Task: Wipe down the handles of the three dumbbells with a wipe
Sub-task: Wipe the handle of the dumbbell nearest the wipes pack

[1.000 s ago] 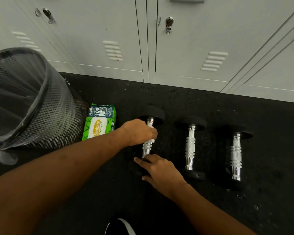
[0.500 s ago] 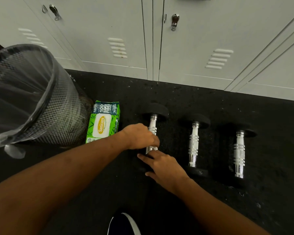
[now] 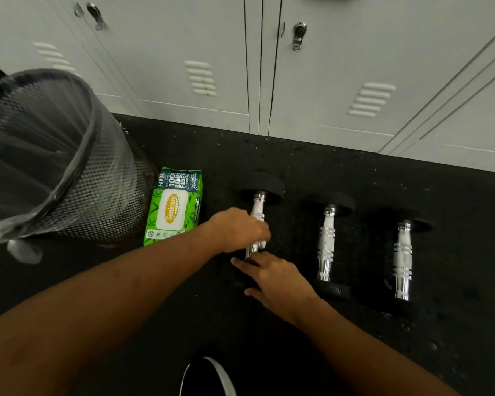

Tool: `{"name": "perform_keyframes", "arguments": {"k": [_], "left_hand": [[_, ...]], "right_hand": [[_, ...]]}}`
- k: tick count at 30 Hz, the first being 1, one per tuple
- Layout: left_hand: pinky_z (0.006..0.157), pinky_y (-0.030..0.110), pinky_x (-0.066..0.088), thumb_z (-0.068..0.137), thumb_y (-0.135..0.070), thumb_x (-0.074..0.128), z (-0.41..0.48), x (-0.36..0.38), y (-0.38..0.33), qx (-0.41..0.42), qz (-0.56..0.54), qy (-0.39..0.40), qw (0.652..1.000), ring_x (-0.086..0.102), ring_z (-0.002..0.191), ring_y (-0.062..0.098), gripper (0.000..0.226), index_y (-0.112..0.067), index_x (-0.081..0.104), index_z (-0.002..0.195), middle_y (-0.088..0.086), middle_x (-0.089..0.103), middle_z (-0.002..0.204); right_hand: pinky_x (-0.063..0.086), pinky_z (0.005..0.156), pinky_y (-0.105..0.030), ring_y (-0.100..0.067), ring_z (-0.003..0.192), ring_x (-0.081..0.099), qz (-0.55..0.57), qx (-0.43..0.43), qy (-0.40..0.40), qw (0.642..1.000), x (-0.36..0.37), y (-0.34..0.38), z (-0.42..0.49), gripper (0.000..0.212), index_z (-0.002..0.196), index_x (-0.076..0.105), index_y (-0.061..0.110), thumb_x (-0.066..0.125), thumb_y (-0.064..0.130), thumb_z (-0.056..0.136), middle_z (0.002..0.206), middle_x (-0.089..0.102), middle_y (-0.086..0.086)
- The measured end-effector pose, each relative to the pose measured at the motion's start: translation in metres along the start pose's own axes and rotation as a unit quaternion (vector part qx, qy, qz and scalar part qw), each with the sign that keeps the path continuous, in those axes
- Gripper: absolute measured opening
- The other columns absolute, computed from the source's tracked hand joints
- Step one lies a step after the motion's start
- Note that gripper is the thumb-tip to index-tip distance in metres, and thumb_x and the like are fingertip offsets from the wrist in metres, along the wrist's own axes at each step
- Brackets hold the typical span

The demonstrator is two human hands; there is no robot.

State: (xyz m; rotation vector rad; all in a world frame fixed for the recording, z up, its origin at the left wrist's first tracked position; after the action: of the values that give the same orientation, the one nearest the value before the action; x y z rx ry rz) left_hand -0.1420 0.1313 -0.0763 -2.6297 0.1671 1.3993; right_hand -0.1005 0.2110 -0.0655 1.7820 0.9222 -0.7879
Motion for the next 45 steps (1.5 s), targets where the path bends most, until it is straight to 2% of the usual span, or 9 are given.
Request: {"name": "perform_keyframes", "arguments": {"k": [9,19,24,27,30,32,39,42,45], "left_hand": [[0.076,0.039,0.051,0.095,-0.025,0.050,0.005,-0.013,-0.010,0.071,0.089,0.041,0.993,0.066,0.095,0.027,0.028,-0.031,0.056,0.122,-0.001,0.065,0.118],[0.074,0.036,0.054,0.096,-0.014,0.049,-0.015,-0.028,0.037,-0.087,-0.008,-0.171,0.981,0.069,0.096,0.021,0.056,-0.037,0.036,0.144,-0.017,0.039,0.151],[0.082,0.033,0.052,0.101,-0.027,0.044,-0.057,0.020,0.067,-0.303,-0.333,-0.360,0.817,0.065,0.104,0.017,0.031,-0.031,0.059,0.128,-0.010,0.065,0.126],[0.062,0.030,0.049,0.101,-0.027,0.046,-0.054,0.058,0.069,-0.417,-0.503,-0.319,0.687,0.062,0.068,0.027,0.027,-0.022,0.066,0.119,0.013,0.072,0.100],[0.044,0.022,0.036,0.100,-0.027,0.049,-0.040,0.081,0.060,-0.465,-0.653,-0.283,0.526,0.047,0.043,0.018,0.025,-0.018,0.068,0.113,0.008,0.059,0.071],[0.041,0.018,0.032,0.099,-0.027,0.051,-0.026,0.085,0.050,-0.456,-0.705,-0.246,0.484,0.042,0.041,0.013,0.023,-0.020,0.069,0.110,0.003,0.050,0.060],[0.045,0.020,0.036,0.100,-0.028,0.049,-0.013,0.074,0.052,-0.413,-0.732,-0.196,0.505,0.046,0.047,0.008,0.024,-0.019,0.068,0.112,0.000,0.054,0.063],[0.074,0.029,0.051,0.096,-0.034,0.050,-0.008,0.062,0.064,-0.405,-0.688,-0.197,0.569,0.062,0.079,0.017,0.027,-0.026,0.069,0.113,0.004,0.069,0.092],[0.105,0.046,0.039,0.083,-0.052,0.047,-0.010,0.057,0.072,-0.428,-0.623,-0.166,0.633,0.055,0.115,0.026,0.043,-0.035,0.067,0.117,0.002,0.066,0.121]], "right_hand": [[0.046,0.097,-0.040,-0.022,0.131,0.038,0.004,0.002,-0.010,1.000,0.000,0.001,-0.001,0.068,0.151,0.021,0.030,0.057,0.035,0.094,0.146,0.035,-0.004],[0.048,0.093,-0.038,-0.021,0.125,0.040,0.004,-0.007,-0.006,1.000,-0.002,0.003,-0.001,0.069,0.151,0.019,0.030,0.057,0.034,0.094,0.141,0.039,-0.003],[0.047,0.093,-0.038,-0.020,0.124,0.040,0.015,-0.002,-0.015,1.000,-0.003,0.001,-0.004,0.068,0.150,0.020,0.031,0.058,0.033,0.094,0.140,0.041,-0.001],[0.047,0.093,-0.038,-0.019,0.125,0.040,0.014,0.001,-0.018,1.000,-0.003,0.001,-0.004,0.068,0.150,0.020,0.032,0.057,0.035,0.094,0.141,0.039,-0.001],[0.048,0.093,-0.039,-0.020,0.125,0.040,0.009,-0.001,-0.016,1.000,-0.004,0.003,-0.003,0.069,0.150,0.021,0.031,0.058,0.035,0.093,0.141,0.040,-0.001],[0.049,0.092,-0.039,-0.021,0.124,0.041,0.006,-0.001,-0.017,1.000,-0.004,0.003,-0.002,0.068,0.150,0.022,0.030,0.059,0.035,0.093,0.140,0.040,-0.002],[0.049,0.090,-0.039,-0.021,0.122,0.041,0.001,-0.005,-0.016,1.000,-0.004,0.003,-0.002,0.069,0.151,0.020,0.030,0.058,0.035,0.093,0.140,0.040,-0.003],[0.049,0.090,-0.038,-0.021,0.122,0.040,0.001,-0.005,-0.015,1.000,-0.006,0.004,-0.002,0.069,0.151,0.019,0.030,0.057,0.035,0.094,0.140,0.039,-0.003],[0.048,0.091,-0.038,-0.021,0.123,0.040,0.001,-0.004,-0.012,1.000,-0.006,0.005,-0.002,0.069,0.151,0.019,0.030,0.057,0.035,0.094,0.141,0.038,-0.003]]}}
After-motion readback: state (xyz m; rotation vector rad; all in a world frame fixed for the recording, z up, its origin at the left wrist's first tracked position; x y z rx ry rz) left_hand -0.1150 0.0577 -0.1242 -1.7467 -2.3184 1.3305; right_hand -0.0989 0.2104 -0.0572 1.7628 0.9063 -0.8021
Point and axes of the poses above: each hand's wrist, its own z-axis towards the middle knuckle, its own x-axis out of the palm, y = z × x, the point moved 8 cm from there along z, towards the middle knuckle
